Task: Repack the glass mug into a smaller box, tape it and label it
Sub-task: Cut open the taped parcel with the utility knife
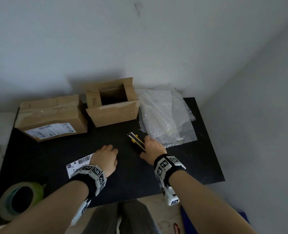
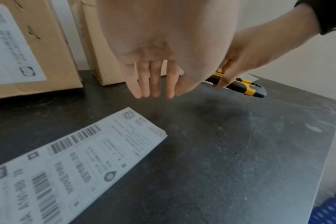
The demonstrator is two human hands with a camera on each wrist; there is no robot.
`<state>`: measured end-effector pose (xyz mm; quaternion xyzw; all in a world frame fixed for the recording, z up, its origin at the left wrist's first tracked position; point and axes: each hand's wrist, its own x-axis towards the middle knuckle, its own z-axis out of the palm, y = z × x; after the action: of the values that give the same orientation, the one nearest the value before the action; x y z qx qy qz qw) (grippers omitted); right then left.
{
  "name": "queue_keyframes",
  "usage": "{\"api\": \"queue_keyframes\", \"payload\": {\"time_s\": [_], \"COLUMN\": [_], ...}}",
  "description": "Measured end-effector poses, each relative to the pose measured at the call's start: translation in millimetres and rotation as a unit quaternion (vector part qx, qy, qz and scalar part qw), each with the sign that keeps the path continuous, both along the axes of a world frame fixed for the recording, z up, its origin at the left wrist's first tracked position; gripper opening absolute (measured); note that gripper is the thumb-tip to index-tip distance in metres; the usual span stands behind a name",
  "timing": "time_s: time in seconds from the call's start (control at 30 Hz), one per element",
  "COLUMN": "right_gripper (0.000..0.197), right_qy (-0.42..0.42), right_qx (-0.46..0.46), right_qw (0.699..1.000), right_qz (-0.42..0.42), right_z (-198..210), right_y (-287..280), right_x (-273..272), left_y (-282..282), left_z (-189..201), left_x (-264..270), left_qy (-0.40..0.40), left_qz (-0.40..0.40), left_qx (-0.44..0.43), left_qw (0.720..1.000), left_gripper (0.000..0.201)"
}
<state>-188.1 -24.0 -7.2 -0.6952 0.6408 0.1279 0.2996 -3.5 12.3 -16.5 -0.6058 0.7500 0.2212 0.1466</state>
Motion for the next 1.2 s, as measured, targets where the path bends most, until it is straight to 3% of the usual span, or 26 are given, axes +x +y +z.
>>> {"api": "queue_keyframes", "payload": {"time_s": [0.33, 0.53, 0.8, 1.2], "right_gripper": [0.052, 0.047, 0.041, 0.034], "right_qy": [-0.159, -0.243, -0.246, -0.159], "right_qx": [-0.013, -0.017, -0.055, -0.097], "right_qw": [0.985, 0.965, 0.955, 0.963], "right_qz": [0.068, 0.095, 0.154, 0.194], "right_z": [54, 87, 116, 116], "right_y": [-18, -37, -61, -79], "right_x": [45, 88, 150, 232], "left_y": [10, 13, 20, 5], "left_z": [55, 88, 100, 70], "left_x": [47, 86, 147, 214], "left_qy": [-0.048, -0.068, -0.068, 0.021], "left_qz": [0.075, 0.163, 0.24, 0.172], "left_qx": [-0.088, -0.115, -0.18, -0.204], "left_qw": [0.992, 0.978, 0.951, 0.964], "left_gripper": [0.026, 0.029, 0.031, 0.066]}}
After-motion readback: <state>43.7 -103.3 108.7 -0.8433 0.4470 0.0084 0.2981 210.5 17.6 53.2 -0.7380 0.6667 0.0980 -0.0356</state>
